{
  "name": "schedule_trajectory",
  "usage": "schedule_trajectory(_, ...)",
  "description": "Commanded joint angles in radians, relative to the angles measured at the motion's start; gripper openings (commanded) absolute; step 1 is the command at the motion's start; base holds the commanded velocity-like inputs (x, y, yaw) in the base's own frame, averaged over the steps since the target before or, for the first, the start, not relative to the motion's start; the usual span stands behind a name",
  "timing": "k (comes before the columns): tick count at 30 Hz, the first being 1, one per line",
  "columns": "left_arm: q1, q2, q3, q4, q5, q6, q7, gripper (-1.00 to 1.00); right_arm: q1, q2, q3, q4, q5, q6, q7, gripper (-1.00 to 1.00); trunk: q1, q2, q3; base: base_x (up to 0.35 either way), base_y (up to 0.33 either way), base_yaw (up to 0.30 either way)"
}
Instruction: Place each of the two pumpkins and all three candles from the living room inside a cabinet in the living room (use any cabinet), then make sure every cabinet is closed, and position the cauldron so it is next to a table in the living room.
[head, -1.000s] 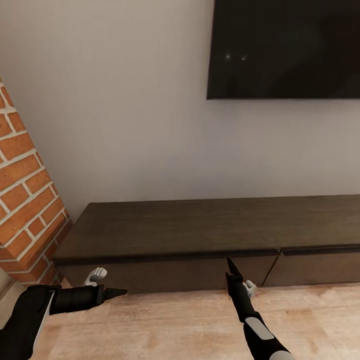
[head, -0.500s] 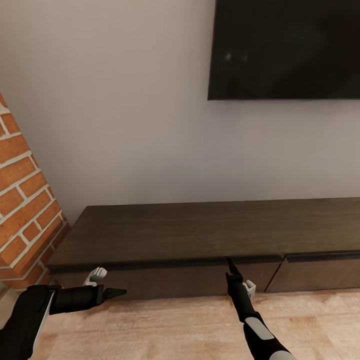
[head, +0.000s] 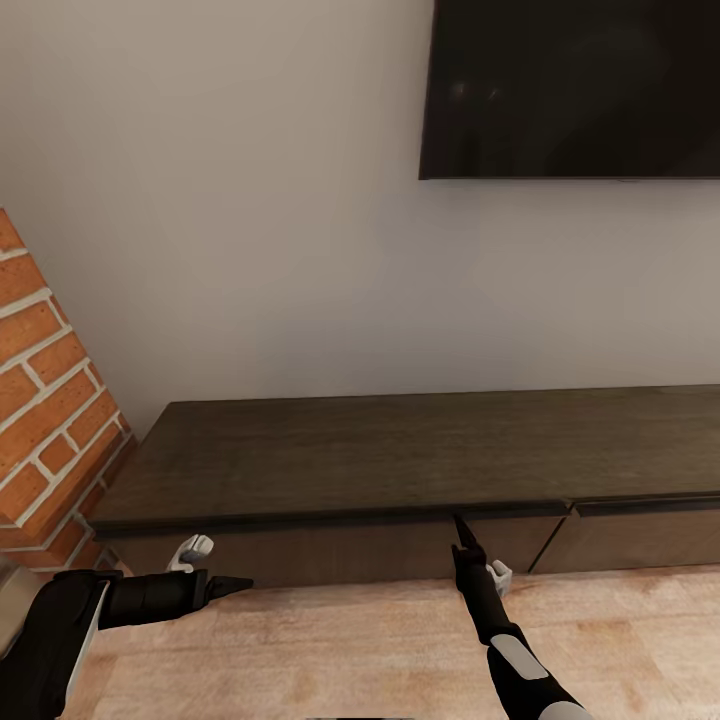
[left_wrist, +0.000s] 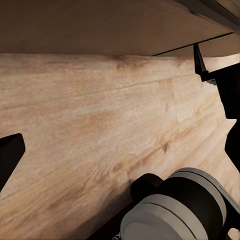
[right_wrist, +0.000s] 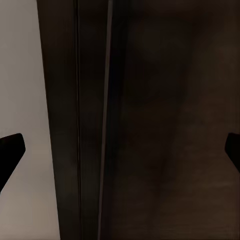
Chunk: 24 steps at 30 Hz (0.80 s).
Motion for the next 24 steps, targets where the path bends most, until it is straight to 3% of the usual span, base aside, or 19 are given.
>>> schedule_trajectory(1, 0.000, 0.000, 0.000, 0.000, 0.000, 0.000, 0.000, 1.00, 0.000, 0.000, 0.000, 0.000, 0.000, 0.000, 0.000, 1.00, 0.000, 0.000, 0.000, 0.000, 0.000, 0.000)
schedule_trajectory(24, 0.000, 0.001, 0.001, 0.000, 0.001, 0.000, -0.001, 1.00, 0.000, 0.002, 0.006, 0.000, 0.003, -0.002, -0.003, 1.00, 0.000, 0.000, 0.000, 0.047, 0.016, 0.000)
